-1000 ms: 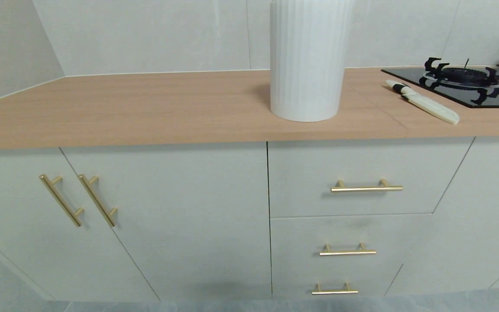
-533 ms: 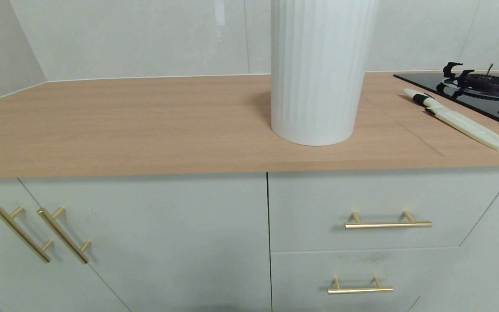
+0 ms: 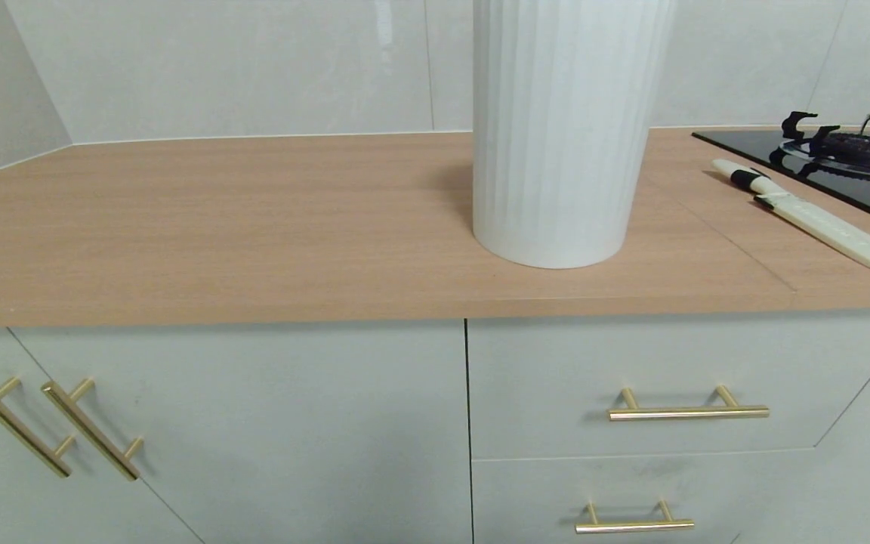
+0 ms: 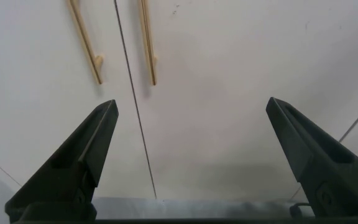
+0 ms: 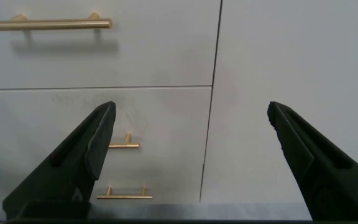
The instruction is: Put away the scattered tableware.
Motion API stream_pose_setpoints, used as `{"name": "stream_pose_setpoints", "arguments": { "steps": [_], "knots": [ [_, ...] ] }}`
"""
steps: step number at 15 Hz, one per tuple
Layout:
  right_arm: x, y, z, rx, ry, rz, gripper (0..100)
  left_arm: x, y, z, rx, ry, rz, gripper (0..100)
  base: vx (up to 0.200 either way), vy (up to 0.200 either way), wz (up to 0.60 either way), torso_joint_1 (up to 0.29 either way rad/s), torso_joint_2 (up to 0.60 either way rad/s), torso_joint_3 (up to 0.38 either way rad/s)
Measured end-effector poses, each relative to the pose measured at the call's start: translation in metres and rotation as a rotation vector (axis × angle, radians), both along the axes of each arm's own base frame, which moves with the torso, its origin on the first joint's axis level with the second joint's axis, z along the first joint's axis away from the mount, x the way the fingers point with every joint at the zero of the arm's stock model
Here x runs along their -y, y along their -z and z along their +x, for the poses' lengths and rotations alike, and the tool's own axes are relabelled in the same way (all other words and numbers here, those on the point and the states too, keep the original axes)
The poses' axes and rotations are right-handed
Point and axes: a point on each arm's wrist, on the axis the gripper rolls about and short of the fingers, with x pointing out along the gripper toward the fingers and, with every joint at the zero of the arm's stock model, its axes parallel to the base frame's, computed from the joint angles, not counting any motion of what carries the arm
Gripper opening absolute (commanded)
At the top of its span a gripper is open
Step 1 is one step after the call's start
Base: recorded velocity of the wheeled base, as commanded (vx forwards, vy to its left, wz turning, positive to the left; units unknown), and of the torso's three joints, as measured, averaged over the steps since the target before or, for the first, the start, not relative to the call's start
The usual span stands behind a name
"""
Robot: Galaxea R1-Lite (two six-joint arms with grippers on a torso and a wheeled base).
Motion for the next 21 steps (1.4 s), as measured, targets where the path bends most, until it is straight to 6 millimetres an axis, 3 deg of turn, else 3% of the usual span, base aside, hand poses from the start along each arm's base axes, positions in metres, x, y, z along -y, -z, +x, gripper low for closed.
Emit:
{"name": "stream_pose_setpoints", "arguments": {
  "steps": [13,21],
  "knots": [
    [0.0000,0.0001,0.0000,0.000,0.001,-0.004,100,0.0000,0.0000,0.0000,0.000,0.000,-0.002,100,0.000,0.000,0.00,0.002,-0.01,-0.008],
    [0.0000,0.0001,0.0000,0.000,0.000,-0.003,100,0.0000,-0.0001,0.0000,0.000,-0.001,-0.001,100,0.000,0.000,0.00,0.107,-0.39,-0.294]
  ]
}}
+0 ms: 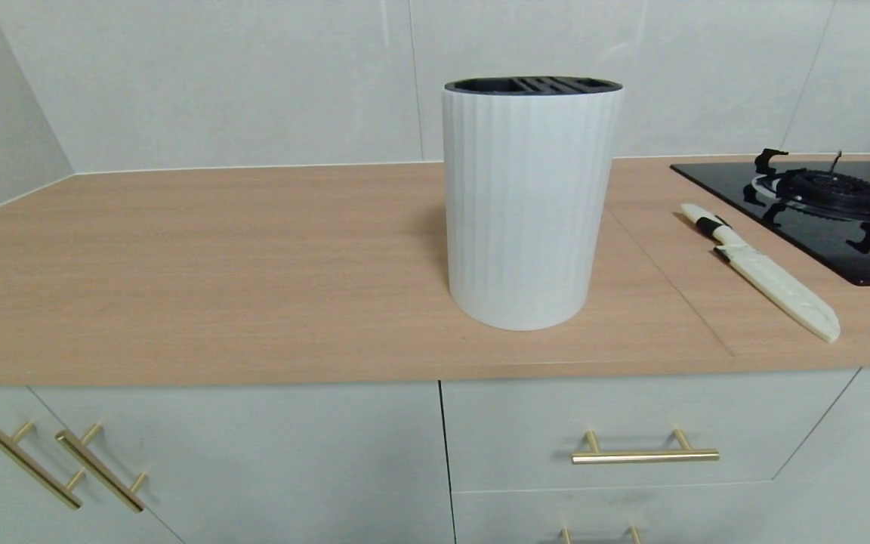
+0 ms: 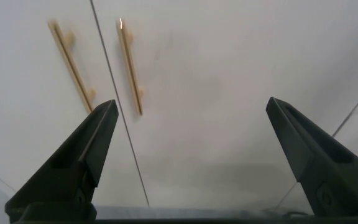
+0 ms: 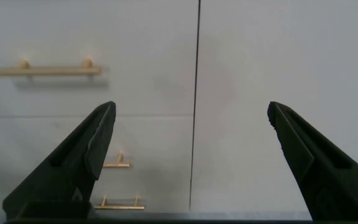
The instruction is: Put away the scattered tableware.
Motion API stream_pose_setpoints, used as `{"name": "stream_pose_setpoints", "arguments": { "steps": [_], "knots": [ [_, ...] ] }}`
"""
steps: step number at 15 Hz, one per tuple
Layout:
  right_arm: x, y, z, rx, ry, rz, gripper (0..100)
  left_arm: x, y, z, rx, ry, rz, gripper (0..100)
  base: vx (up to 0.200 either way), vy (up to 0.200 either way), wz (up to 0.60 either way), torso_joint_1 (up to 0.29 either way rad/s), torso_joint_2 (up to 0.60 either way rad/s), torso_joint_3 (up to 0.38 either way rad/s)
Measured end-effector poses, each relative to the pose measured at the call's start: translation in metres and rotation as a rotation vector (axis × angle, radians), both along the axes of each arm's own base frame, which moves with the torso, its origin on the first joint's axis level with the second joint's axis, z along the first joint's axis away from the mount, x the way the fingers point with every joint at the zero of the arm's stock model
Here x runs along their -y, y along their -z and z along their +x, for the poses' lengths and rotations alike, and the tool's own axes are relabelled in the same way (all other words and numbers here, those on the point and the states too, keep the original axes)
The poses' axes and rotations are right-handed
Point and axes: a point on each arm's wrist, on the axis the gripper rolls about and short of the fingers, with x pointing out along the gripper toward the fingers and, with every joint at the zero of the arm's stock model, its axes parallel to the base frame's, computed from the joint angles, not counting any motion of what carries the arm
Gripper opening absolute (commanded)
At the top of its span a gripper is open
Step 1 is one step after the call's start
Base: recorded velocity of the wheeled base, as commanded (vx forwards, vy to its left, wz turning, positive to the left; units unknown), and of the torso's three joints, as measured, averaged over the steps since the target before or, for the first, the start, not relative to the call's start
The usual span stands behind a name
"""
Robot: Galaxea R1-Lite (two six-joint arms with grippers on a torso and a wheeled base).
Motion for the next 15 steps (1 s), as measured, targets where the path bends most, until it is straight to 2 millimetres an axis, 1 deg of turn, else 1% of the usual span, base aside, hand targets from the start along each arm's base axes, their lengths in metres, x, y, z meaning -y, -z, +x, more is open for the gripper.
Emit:
{"name": "stream_pose_setpoints", "arguments": {
  "steps": [8,15],
  "knots": [
    [0.0000,-0.0001,0.0000,0.000,0.000,0.000,100,0.0000,0.0001,0.0000,0.000,0.000,-0.001,100,0.000,0.000,0.00,0.173,-0.47,-0.294],
    [0.0000,-0.0001,0.0000,0.000,0.000,0.000,100,0.0000,0.0001,0.0000,0.000,0.000,-0.001,100,0.000,0.000,0.00,0.216,-0.50,-0.287]
  ]
}}
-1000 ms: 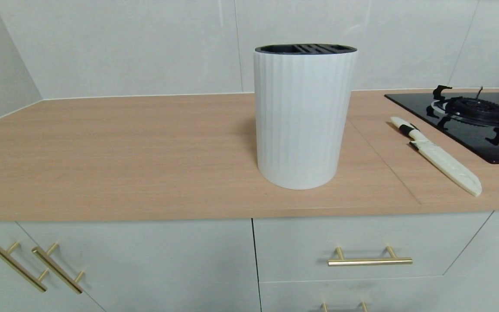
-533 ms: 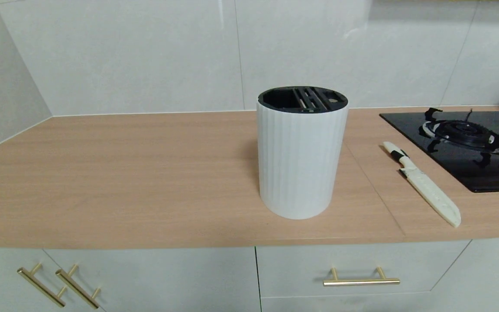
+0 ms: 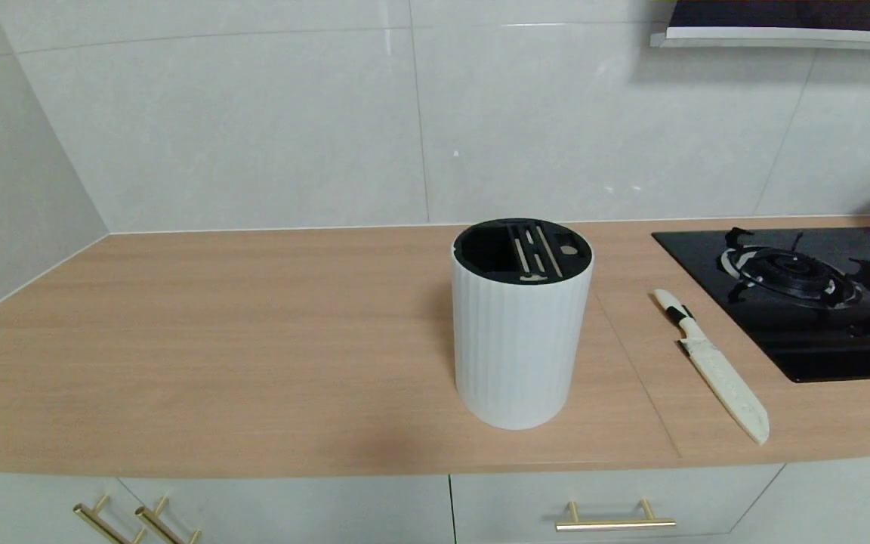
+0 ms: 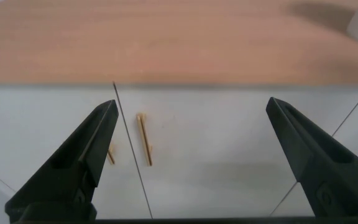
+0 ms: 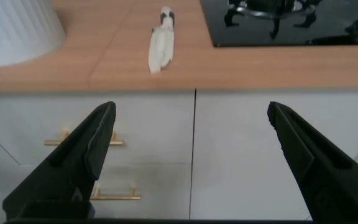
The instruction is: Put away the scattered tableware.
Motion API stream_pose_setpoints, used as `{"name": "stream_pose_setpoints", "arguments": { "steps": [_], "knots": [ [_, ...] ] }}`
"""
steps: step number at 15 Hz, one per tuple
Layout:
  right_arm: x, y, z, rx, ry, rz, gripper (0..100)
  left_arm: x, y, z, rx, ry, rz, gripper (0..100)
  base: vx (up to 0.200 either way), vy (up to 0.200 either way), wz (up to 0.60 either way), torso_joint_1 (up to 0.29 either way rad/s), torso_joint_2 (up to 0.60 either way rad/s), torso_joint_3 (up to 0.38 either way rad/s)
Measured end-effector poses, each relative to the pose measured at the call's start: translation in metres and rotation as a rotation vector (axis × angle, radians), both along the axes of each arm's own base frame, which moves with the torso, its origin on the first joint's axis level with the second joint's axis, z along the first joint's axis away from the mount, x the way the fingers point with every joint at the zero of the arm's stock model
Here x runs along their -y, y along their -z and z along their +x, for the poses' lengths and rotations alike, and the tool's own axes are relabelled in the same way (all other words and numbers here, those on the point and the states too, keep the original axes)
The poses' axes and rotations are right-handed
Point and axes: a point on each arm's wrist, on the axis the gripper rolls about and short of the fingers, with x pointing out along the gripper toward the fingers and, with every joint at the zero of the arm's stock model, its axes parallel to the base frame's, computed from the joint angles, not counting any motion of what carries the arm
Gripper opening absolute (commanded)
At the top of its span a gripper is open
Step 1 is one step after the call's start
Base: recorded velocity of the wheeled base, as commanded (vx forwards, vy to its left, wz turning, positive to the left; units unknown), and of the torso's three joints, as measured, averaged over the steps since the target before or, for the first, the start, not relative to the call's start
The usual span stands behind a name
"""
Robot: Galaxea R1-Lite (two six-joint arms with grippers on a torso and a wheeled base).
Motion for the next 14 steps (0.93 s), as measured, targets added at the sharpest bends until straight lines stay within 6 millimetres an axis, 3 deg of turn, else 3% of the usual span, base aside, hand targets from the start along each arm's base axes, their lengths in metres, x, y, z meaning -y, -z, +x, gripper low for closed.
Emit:
{"name": "stream_pose_setpoints", "arguments": {
  "steps": [14],
  "knots": [
    [0.0000,0.0000,0.0000,0.000,0.000,0.001,100,0.0000,0.0000,0.0000,0.000,0.000,0.000,100,0.000,0.000,0.00,0.253,-0.54,-0.284]
  ]
}}
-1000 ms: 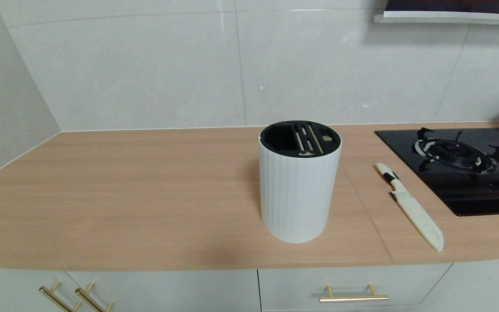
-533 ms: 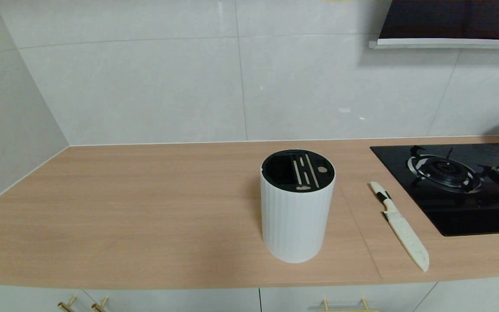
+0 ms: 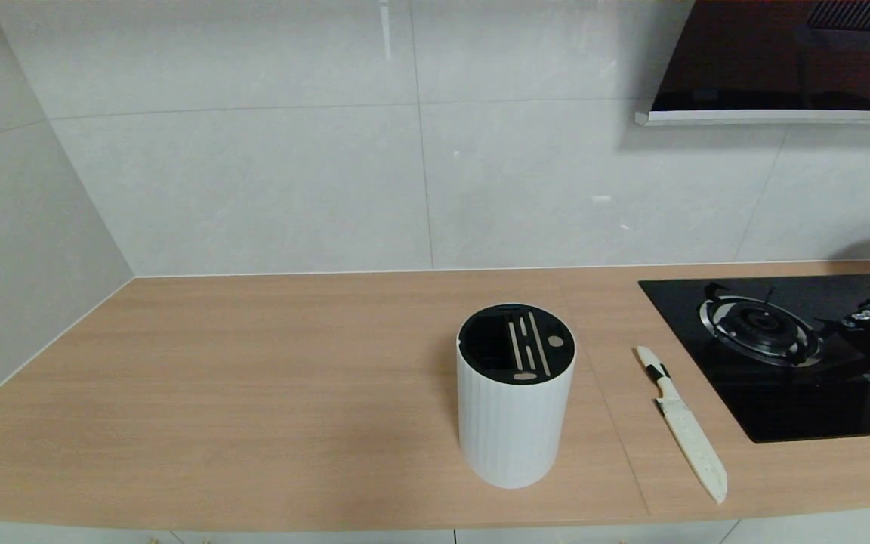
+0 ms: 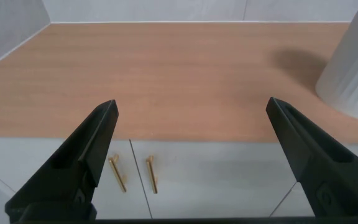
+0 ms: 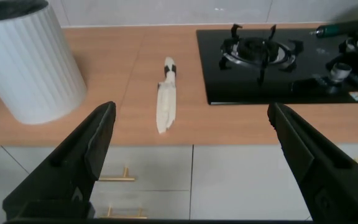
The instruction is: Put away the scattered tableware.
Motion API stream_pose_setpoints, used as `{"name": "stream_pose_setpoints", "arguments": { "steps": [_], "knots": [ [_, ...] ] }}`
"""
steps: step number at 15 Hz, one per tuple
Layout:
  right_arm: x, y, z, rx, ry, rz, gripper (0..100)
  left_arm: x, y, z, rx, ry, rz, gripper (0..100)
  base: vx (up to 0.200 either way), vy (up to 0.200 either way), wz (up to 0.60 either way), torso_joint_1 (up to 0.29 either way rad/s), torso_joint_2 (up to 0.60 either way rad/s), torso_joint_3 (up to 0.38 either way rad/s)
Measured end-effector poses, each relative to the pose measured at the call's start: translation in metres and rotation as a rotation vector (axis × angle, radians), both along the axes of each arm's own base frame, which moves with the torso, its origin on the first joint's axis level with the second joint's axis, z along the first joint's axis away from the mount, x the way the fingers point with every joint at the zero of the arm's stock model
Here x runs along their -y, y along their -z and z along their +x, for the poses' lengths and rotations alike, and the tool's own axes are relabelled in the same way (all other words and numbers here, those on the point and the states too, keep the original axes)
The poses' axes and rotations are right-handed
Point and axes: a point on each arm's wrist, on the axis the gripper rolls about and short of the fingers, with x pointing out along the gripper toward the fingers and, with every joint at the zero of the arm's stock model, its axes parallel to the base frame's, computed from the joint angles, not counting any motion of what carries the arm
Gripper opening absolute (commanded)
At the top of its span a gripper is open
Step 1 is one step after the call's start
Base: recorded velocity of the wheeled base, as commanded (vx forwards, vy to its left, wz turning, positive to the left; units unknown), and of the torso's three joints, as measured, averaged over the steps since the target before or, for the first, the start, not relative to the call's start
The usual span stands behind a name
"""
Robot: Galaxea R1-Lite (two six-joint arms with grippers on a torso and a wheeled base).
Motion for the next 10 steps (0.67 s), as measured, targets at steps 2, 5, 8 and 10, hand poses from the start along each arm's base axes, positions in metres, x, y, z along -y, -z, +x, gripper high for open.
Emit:
{"name": "stream_pose_setpoints", "arguments": {
  "steps": [2,5,8,10],
  "knots": [
    [0.0000,0.0000,0.0000,0.000,0.000,0.001,100,0.0000,0.0000,0.0000,0.000,0.000,0.000,100,0.000,0.000,0.00,0.127,-0.27,-0.144],
    [0.0000,0.0000,0.0000,0.000,0.000,0.002,100,0.0000,0.0000,0.0000,0.000,0.000,0.001,100,0.000,0.000,0.00,0.006,-0.02,-0.011],
    [0.0000,0.0001,0.0000,0.000,0.000,-0.001,100,0.0000,0.0000,0.0000,0.000,0.000,0.001,100,0.000,0.000,0.00,0.000,0.00,0.000],
    [0.0000,0.0001,0.0000,0.000,0.000,-0.008,100,0.0000,0.0000,0.0000,0.000,0.000,0.001,100,0.000,0.000,0.00,0.000,0.00,0.000]
  ]
}}
